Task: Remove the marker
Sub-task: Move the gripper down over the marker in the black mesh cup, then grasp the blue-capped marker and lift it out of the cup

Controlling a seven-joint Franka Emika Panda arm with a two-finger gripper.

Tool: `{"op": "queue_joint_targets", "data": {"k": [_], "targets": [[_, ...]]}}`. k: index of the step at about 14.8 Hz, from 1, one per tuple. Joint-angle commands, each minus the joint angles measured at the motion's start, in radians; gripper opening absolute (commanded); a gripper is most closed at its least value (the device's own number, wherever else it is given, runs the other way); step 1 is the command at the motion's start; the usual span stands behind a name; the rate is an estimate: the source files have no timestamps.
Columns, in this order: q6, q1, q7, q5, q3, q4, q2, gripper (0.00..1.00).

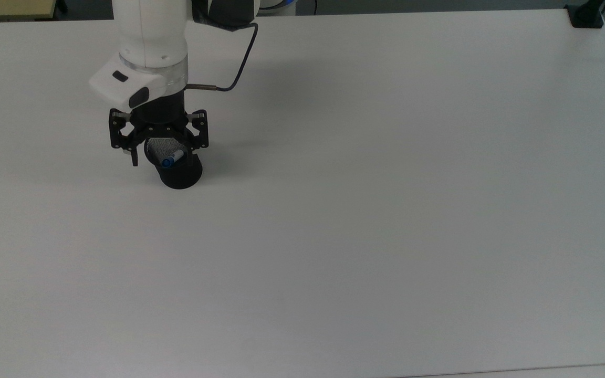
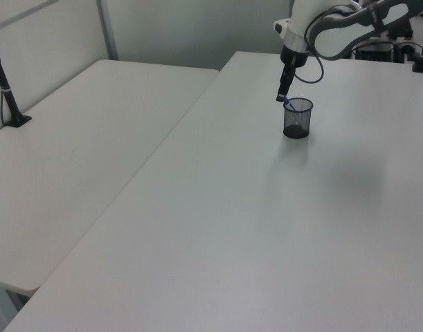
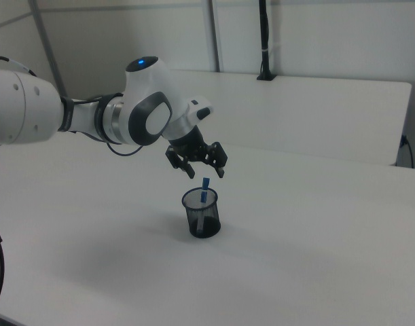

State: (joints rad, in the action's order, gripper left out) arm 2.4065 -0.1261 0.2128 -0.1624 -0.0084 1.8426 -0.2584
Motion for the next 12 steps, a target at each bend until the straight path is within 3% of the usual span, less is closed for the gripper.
{"op": "queue_joint_targets", "data": {"k": [1, 2, 5, 8, 12], "targets": [[0.014, 0.005, -0.013, -0.012, -0.002, 0.018, 0.013, 0.86], [0.014, 0.006, -0.015, -0.012, -0.002, 0.018, -0.002, 0.79], [0.014, 0.008, -0.015, -0.014, -0.002, 0.029, -0.007, 0.46], [0.014, 0.01, -0.015, -0.013, -0.002, 0.033, -0.007, 0.25], [0.008, 0.002, -0.015, -0.005, -0.002, 0.032, 0.007, 0.15]]}}
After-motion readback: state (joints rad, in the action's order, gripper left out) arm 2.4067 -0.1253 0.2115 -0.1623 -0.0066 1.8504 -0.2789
